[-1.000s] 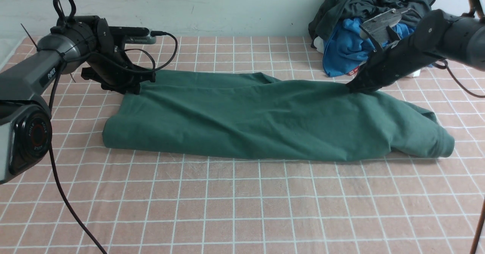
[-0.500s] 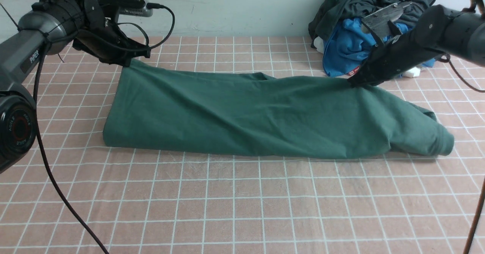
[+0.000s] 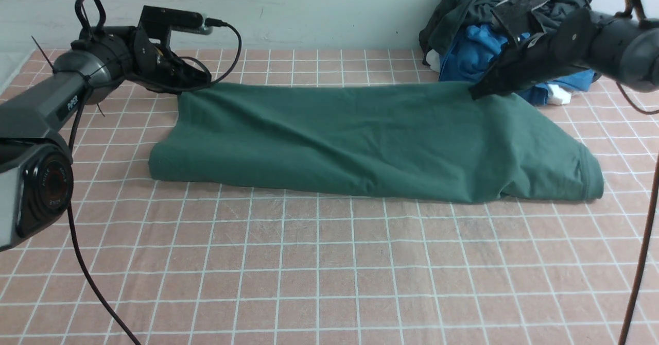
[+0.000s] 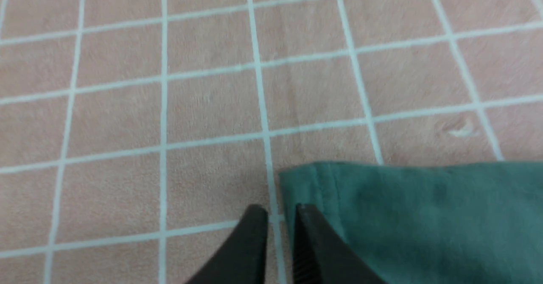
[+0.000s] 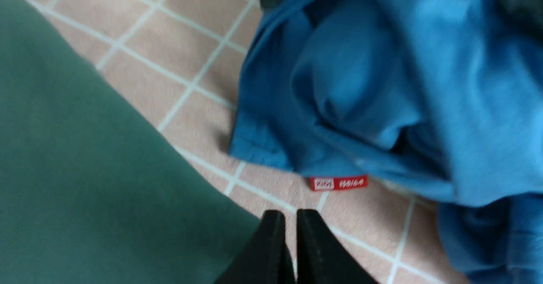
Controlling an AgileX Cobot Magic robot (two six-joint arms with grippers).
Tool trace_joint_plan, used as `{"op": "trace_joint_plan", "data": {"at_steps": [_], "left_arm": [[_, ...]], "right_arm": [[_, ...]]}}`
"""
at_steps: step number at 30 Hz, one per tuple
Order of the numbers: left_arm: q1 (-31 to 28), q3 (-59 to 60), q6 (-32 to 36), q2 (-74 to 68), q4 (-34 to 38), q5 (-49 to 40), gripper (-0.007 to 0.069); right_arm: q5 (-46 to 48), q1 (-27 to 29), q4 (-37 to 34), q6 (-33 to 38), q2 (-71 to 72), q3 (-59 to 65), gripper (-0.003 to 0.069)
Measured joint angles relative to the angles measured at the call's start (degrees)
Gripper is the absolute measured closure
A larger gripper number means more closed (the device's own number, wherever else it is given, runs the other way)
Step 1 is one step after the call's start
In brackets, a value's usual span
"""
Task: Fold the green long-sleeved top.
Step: Use both arms to drag the lower edge of the fabric forward and fold it over the upper edge, then use the right arm to clamp the right edge of the fabric
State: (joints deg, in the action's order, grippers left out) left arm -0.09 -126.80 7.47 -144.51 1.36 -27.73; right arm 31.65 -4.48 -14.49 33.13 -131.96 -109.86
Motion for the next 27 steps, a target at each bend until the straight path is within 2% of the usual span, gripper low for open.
{"op": "trace_joint_plan", "data": {"at_steps": [3, 6, 9, 11, 14, 17, 20, 24, 27], "left_arm": [[0.00, 0.00, 0.00, 0.89, -0.05, -0.20, 0.0387], [0.18, 0.00, -0.13, 4.33, 1.05, -4.89, 0.0295], [1.12, -0.12, 0.05, 8.66, 4.08, -13.89, 0.0273], [2.27, -0.35, 1.70, 10.46, 5.92, -22.01, 0.0308], [3.97, -0.14, 3.61, 9.50, 7.02, -29.24, 0.0405], [4.66, 0.23, 4.72, 7.36, 7.07, -32.76, 0.0493], [4.59, 0.67, 4.90, 4.40, 4.18, -34.40, 0.0594], [3.79, 0.67, 3.62, 5.04, -1.71, -35.69, 0.0626], [3.16, 0.67, 2.78, 7.68, -4.02, -36.51, 0.0628]], "right_arm": [[1.17, 0.00, 2.63, -1.97, 0.91, 0.05, 0.0470], [4.30, 0.00, 5.37, -6.31, 4.75, 0.05, 0.0386], [10.38, 0.00, 5.03, -12.31, 8.60, -0.23, 0.0368], [15.36, 0.00, 3.21, -13.70, 9.22, -0.49, 0.0405], [19.84, 0.00, 1.93, -14.06, 6.18, -0.55, 0.0484], [19.75, 0.19, 2.43, -14.19, 1.84, -0.49, 0.0552], [17.05, 1.10, 6.69, -16.38, -2.49, -0.06, 0.0604], [15.73, 2.62, 16.03, -24.40, -1.62, -1.14, 0.0618], [17.90, 3.62, 19.36, -27.96, 0.71, -3.73, 0.0618]]}}
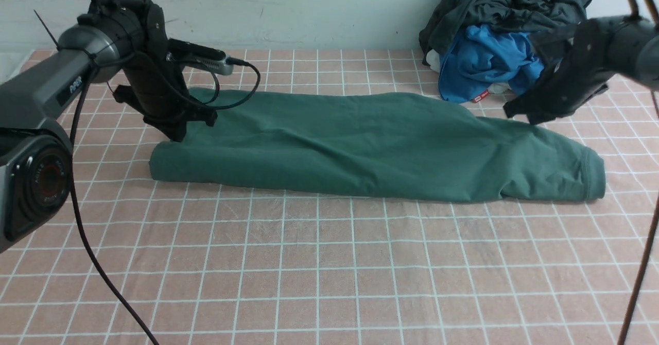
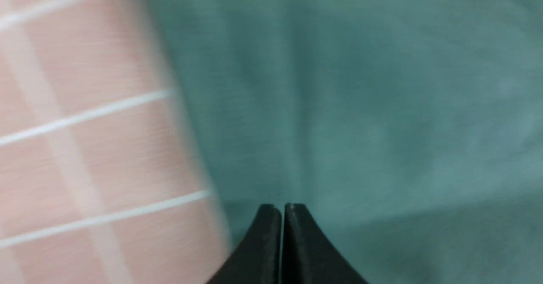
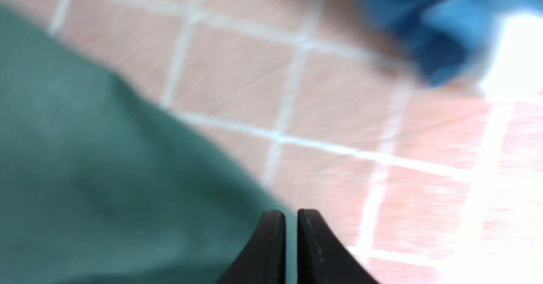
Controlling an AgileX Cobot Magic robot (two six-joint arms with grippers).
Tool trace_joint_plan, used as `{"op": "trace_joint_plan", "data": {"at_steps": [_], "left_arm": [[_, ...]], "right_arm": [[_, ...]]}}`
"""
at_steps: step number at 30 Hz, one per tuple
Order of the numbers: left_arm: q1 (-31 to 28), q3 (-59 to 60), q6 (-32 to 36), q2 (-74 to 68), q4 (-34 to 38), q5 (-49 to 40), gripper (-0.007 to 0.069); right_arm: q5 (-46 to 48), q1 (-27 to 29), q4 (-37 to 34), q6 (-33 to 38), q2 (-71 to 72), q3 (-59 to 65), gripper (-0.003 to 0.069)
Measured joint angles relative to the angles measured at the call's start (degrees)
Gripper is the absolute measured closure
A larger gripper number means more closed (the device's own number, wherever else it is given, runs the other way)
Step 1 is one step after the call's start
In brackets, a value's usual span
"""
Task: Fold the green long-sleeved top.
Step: Use the right arm to clamp the right edge of the fabric
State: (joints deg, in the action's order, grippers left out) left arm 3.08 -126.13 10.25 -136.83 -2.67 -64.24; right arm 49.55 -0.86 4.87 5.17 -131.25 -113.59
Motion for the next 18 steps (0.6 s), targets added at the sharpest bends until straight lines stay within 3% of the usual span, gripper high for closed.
{"op": "trace_joint_plan", "data": {"at_steps": [6, 9, 14, 17, 18], "left_arm": [[-0.54, 0.00, -0.19, 10.75, 0.29, -4.82, 0.0628], [-0.54, 2.42, 2.97, 20.31, 6.47, -6.11, 0.0627], [-0.48, 17.49, 11.84, 36.21, 20.67, -5.98, 0.0627], [-0.35, 32.11, 14.68, 48.67, 25.71, 0.51, 0.0627], [-0.35, 35.74, 14.92, 50.77, 26.15, 2.77, 0.0627]], "right_arm": [[11.54, 1.43, -1.68, -1.44, 8.27, -2.79, 0.0612], [18.14, 4.40, -4.87, -1.44, 9.20, 1.37, 0.0549], [19.25, 9.43, -6.50, -2.61, 7.23, 10.88, 0.0355], [16.25, 11.38, -9.55, -3.60, 7.15, 13.38, 0.0200], [15.59, 11.61, -10.41, -3.63, 6.98, 13.50, 0.0179]]}}
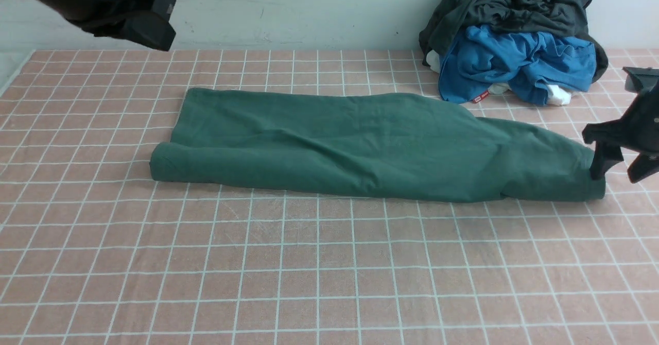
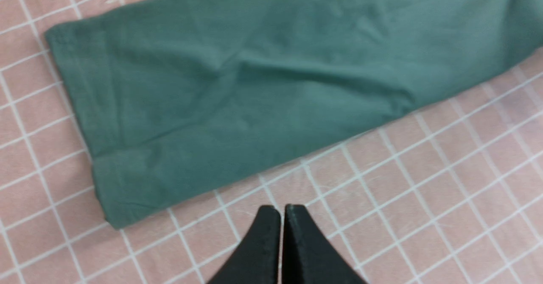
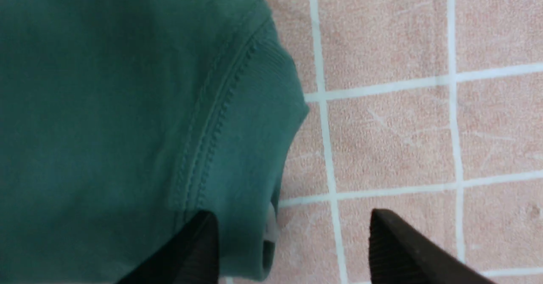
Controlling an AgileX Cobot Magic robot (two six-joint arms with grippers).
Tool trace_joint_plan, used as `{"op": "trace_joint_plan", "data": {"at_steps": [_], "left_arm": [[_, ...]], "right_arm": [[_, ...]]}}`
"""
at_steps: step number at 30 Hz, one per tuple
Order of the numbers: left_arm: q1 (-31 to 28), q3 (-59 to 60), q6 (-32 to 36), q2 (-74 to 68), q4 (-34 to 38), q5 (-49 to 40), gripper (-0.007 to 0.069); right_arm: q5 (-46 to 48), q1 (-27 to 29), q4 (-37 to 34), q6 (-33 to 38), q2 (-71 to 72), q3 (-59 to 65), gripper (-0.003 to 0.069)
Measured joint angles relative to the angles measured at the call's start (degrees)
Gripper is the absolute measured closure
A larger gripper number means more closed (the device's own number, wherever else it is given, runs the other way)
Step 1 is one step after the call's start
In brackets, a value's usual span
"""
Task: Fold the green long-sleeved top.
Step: Use the right arm to clamp the right edge of the fabric, then use the right arm to drag the right edge of the fabric to the left and folds it over the left edge
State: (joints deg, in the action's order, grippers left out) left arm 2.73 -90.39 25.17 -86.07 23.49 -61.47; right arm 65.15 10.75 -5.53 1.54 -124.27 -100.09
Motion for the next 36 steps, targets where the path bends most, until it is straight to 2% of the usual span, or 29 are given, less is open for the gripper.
{"op": "trace_joint_plan", "data": {"at_steps": [2, 4, 10, 12, 16, 18, 20, 22, 25, 30, 34, 36], "left_arm": [[0.00, 7.82, 0.20, 5.91, 0.26, 4.39, 0.0627], [0.00, 15.62, 0.24, 11.74, 0.20, 9.02, 0.0627], [0.00, 30.24, 0.24, 24.50, -2.79, 15.08, 0.0627], [0.00, 35.63, -0.20, 30.44, -5.83, 15.19, 0.0627], [0.00, 40.98, -2.27, 36.15, -10.18, 14.84, 0.0627], [0.00, 43.85, -4.82, 38.81, -13.65, 14.49, 0.0627], [0.00, 45.95, -7.48, 40.46, -16.65, 14.15, 0.0627], [0.00, 47.74, -10.07, 41.51, -19.19, 13.90, 0.0627], [0.00, 50.71, -14.71, 41.86, -22.68, 14.18, 0.0627], [0.00, 56.22, -20.71, 41.65, -24.46, 22.57, 0.0627], [0.00, 57.29, -23.17, 41.56, -22.55, 27.30, 0.0627], [0.00, 57.29, -23.30, 41.56, -21.43, 28.27, 0.0627]], "right_arm": [[-2.11, 0.17, -2.94, -0.07, -0.44, 0.18, 0.0136], [-3.56, 0.06, -5.66, -0.07, -1.50, 0.18, 0.0123], [-4.73, -0.78, -5.42, -1.54, -4.14, 0.13, 0.0207], [-4.71, -0.78, -4.83, -2.02, -4.21, 0.13, 0.0263], [-4.46, -0.78, -5.92, 2.46, -4.21, 0.07, 0.0382], [-3.39, -0.89, -6.68, 5.91, -4.21, -0.36, 0.0516], [-2.10, -0.88, -5.99, 7.87, -3.85, -1.62, 0.0598], [-0.29, -0.88, -3.61, 8.35, -3.31, -3.74, 0.0640], [3.36, -0.75, 0.27, 8.41, -2.12, -9.56, 0.0648], [5.84, -0.52, 3.72, 6.02, -1.00, -21.40, 0.0648], [6.69, -4.78, 1.42, 4.49, -0.10, -29.40, 0.0648], [6.69, -9.24, -0.96, 4.06, 0.09, -32.44, 0.0649]]}}
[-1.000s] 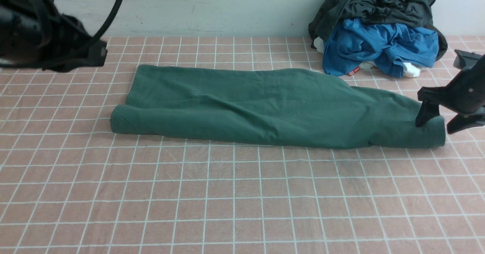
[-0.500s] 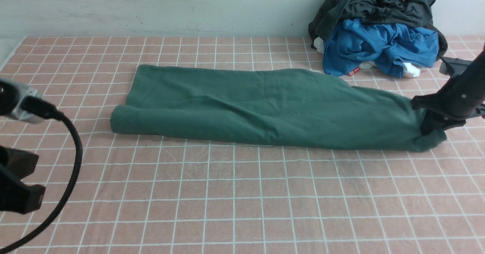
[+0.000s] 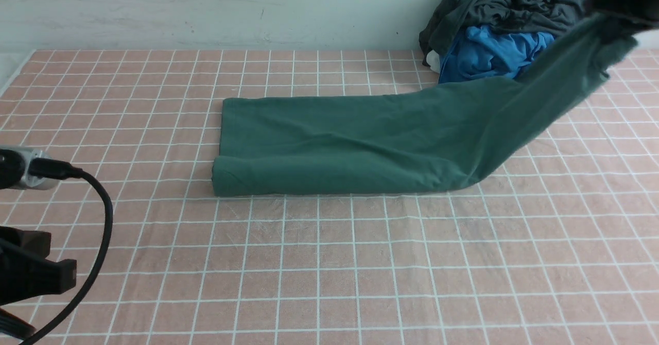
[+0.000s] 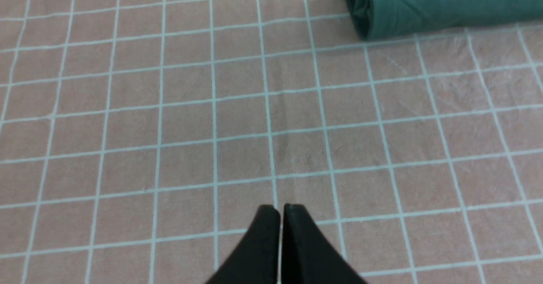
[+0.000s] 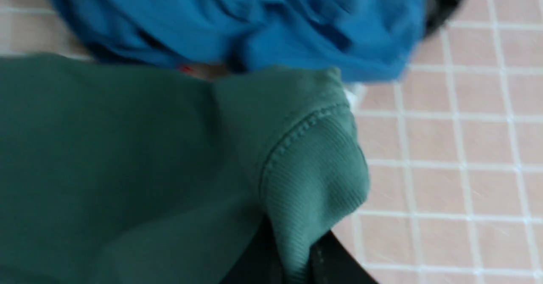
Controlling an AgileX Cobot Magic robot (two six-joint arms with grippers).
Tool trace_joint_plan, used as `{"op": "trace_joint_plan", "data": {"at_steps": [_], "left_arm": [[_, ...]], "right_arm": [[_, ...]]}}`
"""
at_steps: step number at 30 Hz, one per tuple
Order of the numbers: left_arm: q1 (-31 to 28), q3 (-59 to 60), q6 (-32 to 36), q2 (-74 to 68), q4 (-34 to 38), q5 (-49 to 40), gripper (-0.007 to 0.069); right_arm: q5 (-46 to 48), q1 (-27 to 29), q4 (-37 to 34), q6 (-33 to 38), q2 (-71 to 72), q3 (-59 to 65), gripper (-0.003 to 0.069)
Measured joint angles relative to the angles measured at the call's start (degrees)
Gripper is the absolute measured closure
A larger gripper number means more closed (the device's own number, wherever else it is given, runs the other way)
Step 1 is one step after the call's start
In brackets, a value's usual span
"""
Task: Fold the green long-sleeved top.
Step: Use the right arm to drag the right edge of the fabric to the left and folds it over the left edge
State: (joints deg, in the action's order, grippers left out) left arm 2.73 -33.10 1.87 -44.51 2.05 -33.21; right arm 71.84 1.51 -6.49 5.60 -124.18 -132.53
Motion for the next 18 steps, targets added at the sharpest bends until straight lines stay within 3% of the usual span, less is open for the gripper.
{"op": "trace_joint_plan", "data": {"at_steps": [5, 9, 13, 18], "left_arm": [[0.00, 0.00, 0.00, 0.00, 0.91, 0.31, 0.0627], [0.00, 0.00, 0.00, 0.00, 1.64, 0.31, 0.0627], [0.00, 0.00, 0.00, 0.00, 2.52, 0.31, 0.0627], [0.00, 0.00, 0.00, 0.00, 3.24, 0.31, 0.0627]], "right_arm": [[-0.26, -13.51, -7.09, -0.27, -0.14, -1.45, 0.0649], [-6.90, -24.88, -10.30, -0.27, -3.00, -1.45, 0.0649], [-15.31, -32.15, -10.70, -1.20, -7.31, -1.45, 0.0649], [-23.98, -37.16, -10.96, -2.00, -12.39, -1.45, 0.0621]]}}
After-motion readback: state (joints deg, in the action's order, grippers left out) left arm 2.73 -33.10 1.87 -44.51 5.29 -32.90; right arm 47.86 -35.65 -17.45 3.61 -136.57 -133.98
